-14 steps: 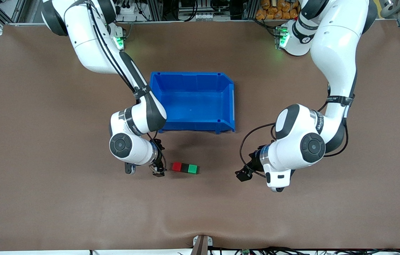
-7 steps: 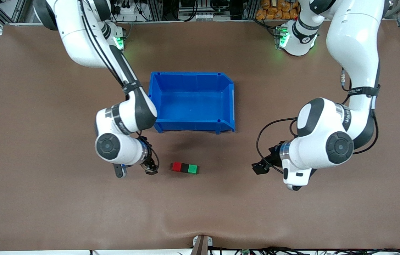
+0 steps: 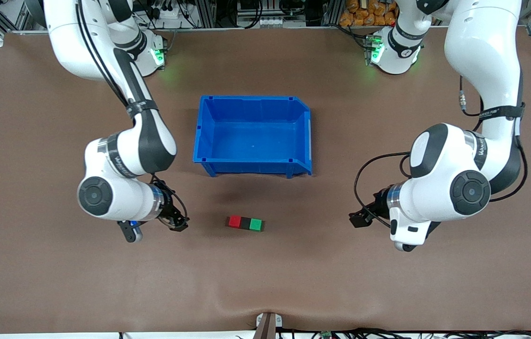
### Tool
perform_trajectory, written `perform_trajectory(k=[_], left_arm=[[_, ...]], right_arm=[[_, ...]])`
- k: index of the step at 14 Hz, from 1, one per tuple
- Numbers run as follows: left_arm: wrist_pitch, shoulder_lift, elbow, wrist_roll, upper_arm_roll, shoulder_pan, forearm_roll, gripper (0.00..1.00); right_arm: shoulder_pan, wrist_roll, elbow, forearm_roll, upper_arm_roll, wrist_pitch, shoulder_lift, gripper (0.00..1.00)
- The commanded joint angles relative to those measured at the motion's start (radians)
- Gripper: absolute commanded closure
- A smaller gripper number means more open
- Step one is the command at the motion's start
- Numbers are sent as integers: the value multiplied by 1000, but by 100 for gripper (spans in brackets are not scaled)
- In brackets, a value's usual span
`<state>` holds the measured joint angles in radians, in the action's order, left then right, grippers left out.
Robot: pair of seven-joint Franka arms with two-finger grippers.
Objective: Attach green and red cubes to black cube
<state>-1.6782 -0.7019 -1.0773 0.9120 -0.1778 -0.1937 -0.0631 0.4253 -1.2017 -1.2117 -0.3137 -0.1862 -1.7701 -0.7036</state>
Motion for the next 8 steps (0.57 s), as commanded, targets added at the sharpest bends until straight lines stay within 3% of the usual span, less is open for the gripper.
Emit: perform_trajectory(k=[1, 8], left_arm=[[40, 51, -38, -50, -2, 6, 36, 0], [71, 125, -101, -96, -3, 11, 66, 0]], right_arm=[[-55, 115, -12, 18, 17, 60, 55, 0], [-140, 339, -12, 77, 19, 121, 108, 0]])
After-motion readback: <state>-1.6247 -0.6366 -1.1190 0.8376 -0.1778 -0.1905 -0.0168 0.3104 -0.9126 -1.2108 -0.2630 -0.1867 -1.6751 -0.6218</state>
